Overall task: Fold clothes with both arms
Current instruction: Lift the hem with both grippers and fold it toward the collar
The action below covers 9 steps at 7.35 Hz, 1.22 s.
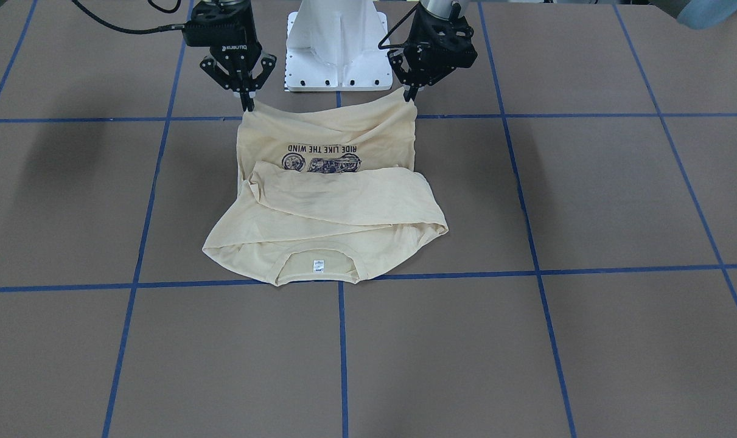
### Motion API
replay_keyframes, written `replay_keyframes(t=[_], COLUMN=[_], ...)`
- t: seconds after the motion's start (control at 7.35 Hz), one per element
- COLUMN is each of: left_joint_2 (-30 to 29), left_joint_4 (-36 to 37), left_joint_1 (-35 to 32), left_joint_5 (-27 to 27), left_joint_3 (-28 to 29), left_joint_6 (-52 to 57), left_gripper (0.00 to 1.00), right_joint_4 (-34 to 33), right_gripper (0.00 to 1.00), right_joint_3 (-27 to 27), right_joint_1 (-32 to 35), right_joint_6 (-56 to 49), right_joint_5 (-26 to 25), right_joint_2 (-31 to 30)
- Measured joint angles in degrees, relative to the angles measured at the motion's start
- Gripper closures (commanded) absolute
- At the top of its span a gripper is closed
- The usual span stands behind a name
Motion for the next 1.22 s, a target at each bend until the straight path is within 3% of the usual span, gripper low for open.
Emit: replay_keyframes(t=[0.54, 1.22], left_joint_2=[-3.9, -7.2], left_joint_4=[-0.4, -15.6], left_joint_1=[-9.4, -11.8], left_joint_5=[0.7, 4.7], left_joint_3=[5.5, 25.9], left_joint_6=[3.9, 6.2], left_gripper=[1.0, 1.0], right_joint_4=[8.6, 18.0], right_gripper=[1.0, 1.0], right_joint_3=[-11.6, -27.0], right_joint_1=[8.9, 12.8], right_joint_6=[-3.0, -5.5], right_joint_5=[1.4, 1.5], right_joint_2=[2.4, 5.0])
